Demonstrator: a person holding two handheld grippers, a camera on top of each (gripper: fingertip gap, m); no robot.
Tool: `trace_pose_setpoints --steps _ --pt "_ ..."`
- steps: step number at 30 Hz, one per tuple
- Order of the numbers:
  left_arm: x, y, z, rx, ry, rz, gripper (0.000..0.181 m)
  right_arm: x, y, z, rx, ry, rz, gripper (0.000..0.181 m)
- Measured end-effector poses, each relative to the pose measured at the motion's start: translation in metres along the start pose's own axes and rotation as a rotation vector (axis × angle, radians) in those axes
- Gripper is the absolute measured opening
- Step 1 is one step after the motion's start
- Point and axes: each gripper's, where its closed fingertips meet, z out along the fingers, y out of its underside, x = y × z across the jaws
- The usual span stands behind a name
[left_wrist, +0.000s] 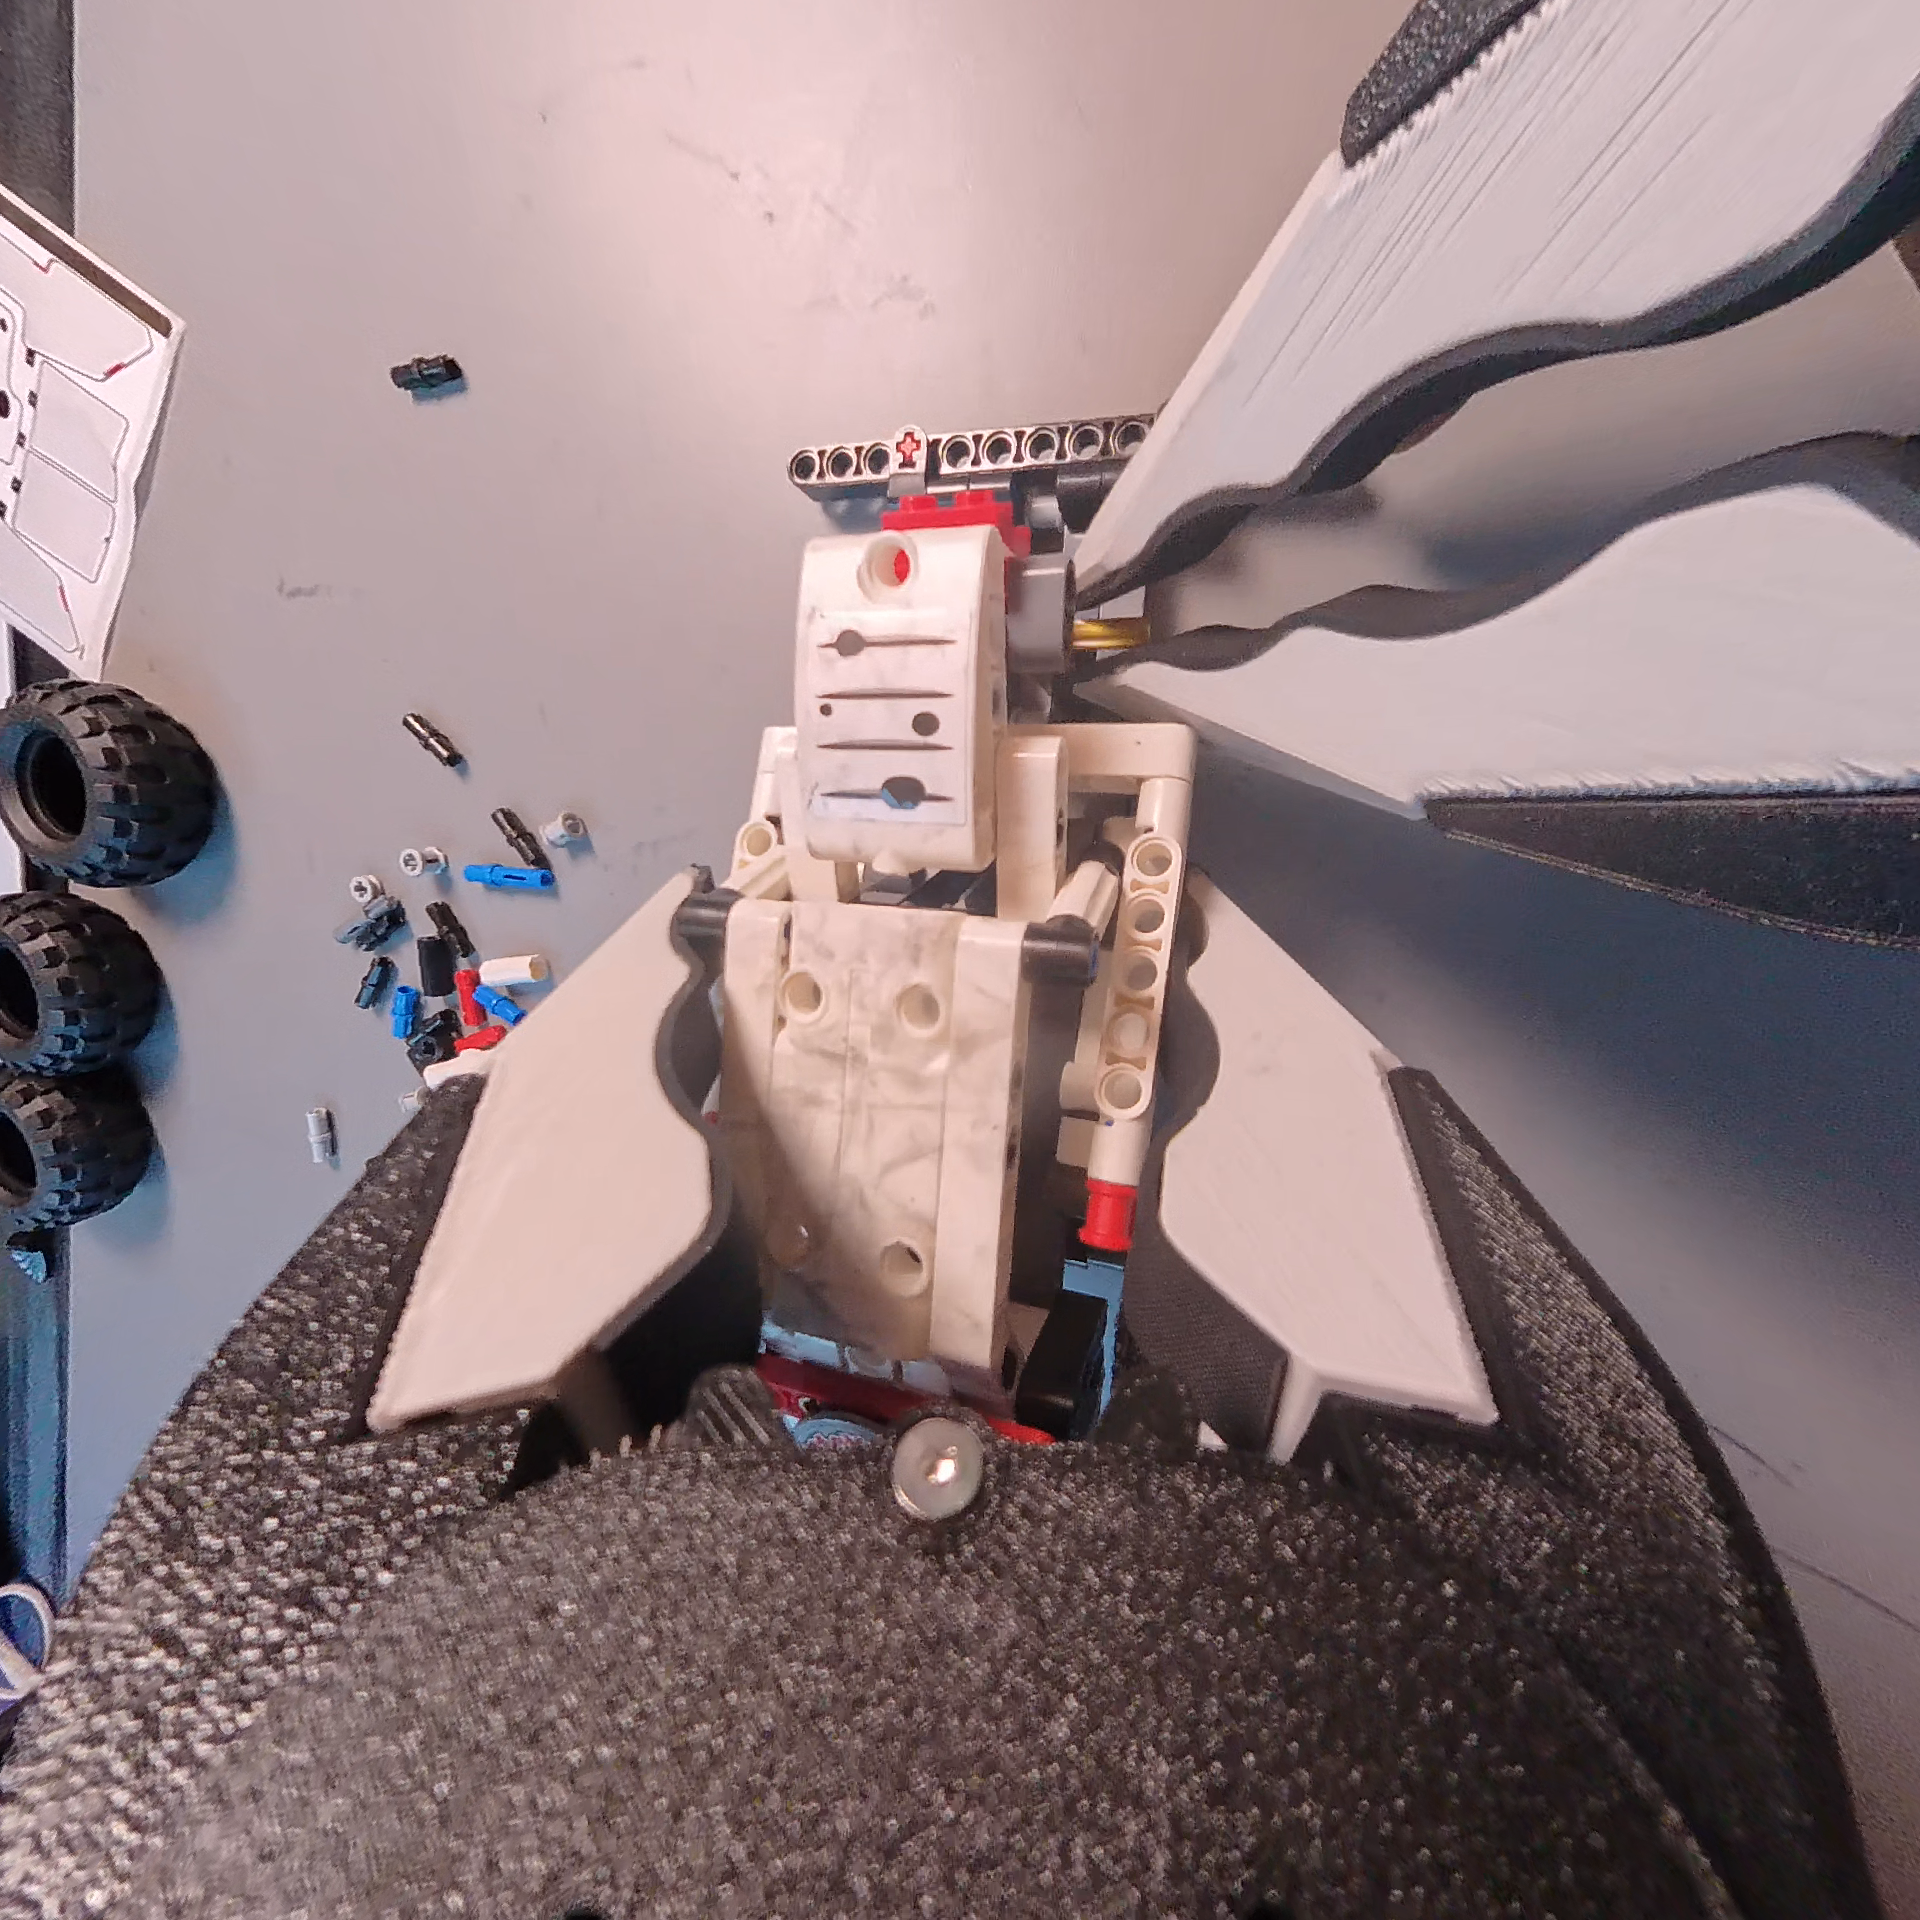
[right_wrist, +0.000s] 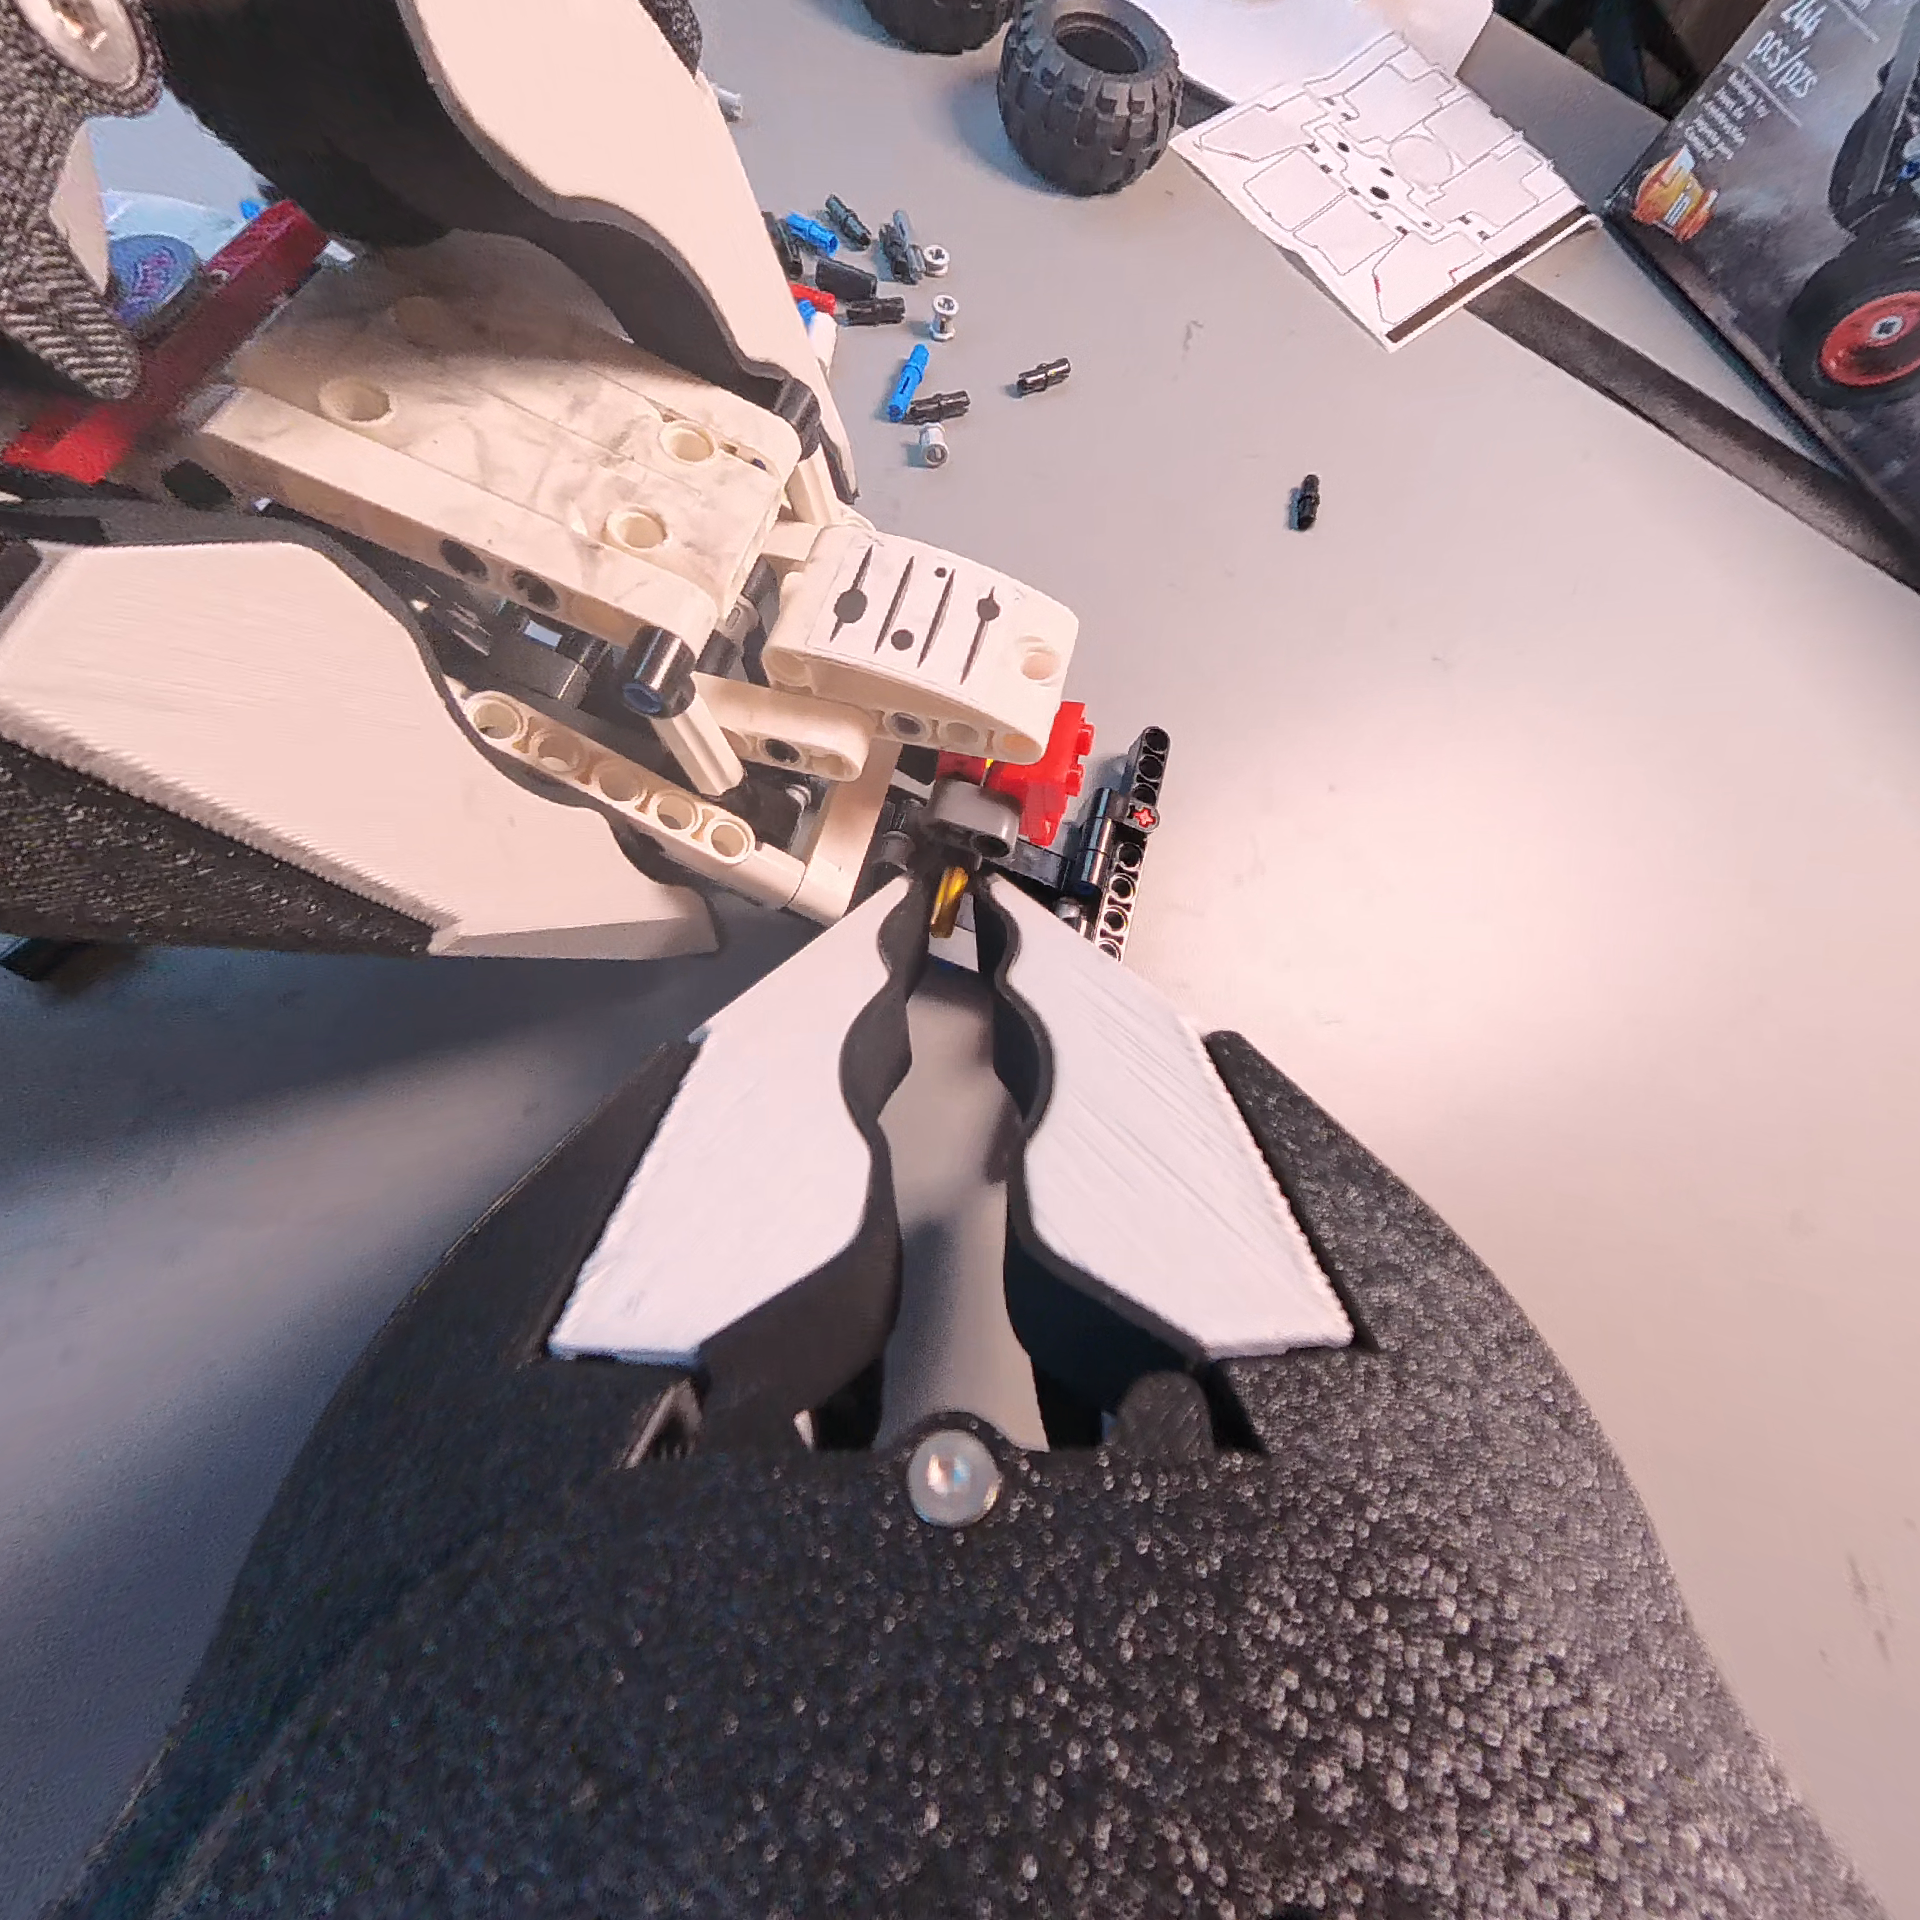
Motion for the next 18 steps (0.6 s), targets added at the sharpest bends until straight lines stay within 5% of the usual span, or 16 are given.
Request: trace_pose_setpoints --steps 18 --pt "0.002 -0.001 0.002 0.021 0.030 -0.026 0.084 -0.004 0.007 -0.007 0.052 0.107 -0.164 0.000"
